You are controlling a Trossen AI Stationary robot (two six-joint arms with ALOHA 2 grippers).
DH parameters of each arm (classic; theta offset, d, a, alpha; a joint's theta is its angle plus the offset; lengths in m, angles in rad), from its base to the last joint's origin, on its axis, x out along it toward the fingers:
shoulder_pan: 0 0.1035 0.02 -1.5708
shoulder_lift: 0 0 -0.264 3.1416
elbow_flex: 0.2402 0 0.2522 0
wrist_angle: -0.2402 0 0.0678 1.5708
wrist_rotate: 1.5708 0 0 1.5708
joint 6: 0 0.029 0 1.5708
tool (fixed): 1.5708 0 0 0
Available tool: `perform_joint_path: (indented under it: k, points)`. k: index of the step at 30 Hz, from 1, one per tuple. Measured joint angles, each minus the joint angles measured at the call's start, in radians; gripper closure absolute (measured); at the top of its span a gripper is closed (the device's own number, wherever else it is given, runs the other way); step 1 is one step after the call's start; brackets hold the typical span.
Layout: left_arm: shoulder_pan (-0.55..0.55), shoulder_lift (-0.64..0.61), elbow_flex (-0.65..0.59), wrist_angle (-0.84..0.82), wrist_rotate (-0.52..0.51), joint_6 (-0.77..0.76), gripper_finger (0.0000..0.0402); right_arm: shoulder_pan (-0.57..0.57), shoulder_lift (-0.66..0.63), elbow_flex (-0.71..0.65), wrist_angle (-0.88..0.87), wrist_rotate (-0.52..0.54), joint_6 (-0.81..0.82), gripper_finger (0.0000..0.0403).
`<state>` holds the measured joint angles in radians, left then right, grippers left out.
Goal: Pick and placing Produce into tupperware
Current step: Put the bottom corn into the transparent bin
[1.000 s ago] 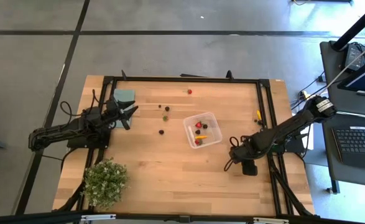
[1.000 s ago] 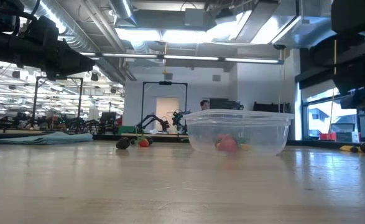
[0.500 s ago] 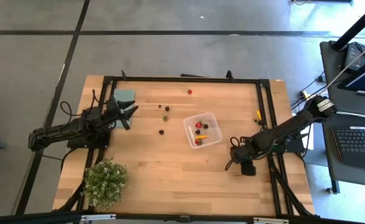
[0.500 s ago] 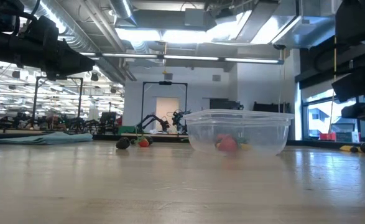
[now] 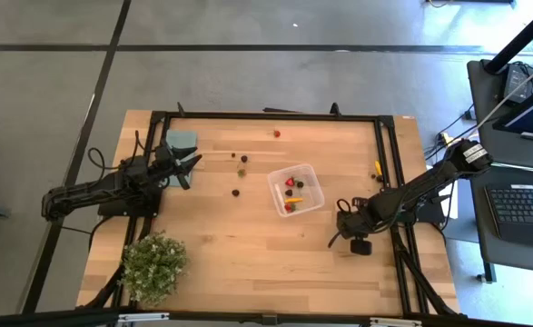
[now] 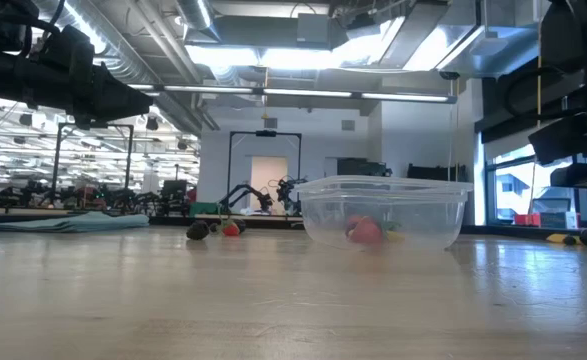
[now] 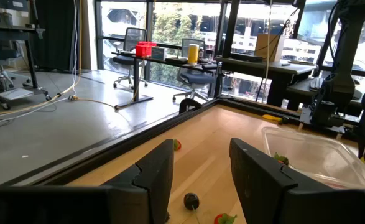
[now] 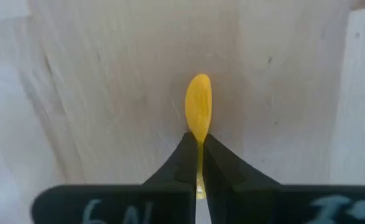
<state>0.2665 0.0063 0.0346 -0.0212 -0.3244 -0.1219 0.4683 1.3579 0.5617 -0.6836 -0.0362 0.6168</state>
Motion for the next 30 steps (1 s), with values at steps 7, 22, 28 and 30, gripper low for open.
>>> perform_joint_path:
  k: [7, 22, 28, 30]
  points:
    - [0.0, 0.0, 0.0, 0.0, 0.0, -0.003, 0.0253, -0.05, 0.005, 0.103, 0.008, 0.019, -0.041, 0.0388]
    - [0.0, 0.0, 0.0, 0.0, 0.0, -0.002, 0.0253, -0.378, 0.002, 0.647, 0.014, 0.08, -0.43, 0.0389]
    - [0.0, 0.0, 0.0, 0.0, 0.0, -0.003, 0.0253, -0.527, 0.007, 0.735, 0.021, 0.154, -0.46, 0.039]
    - [0.0, 0.0, 0.0, 0.0, 0.0, -0.003, 0.0253, -0.568, 0.013, 0.726, 0.016, 0.154, -0.439, 0.039]
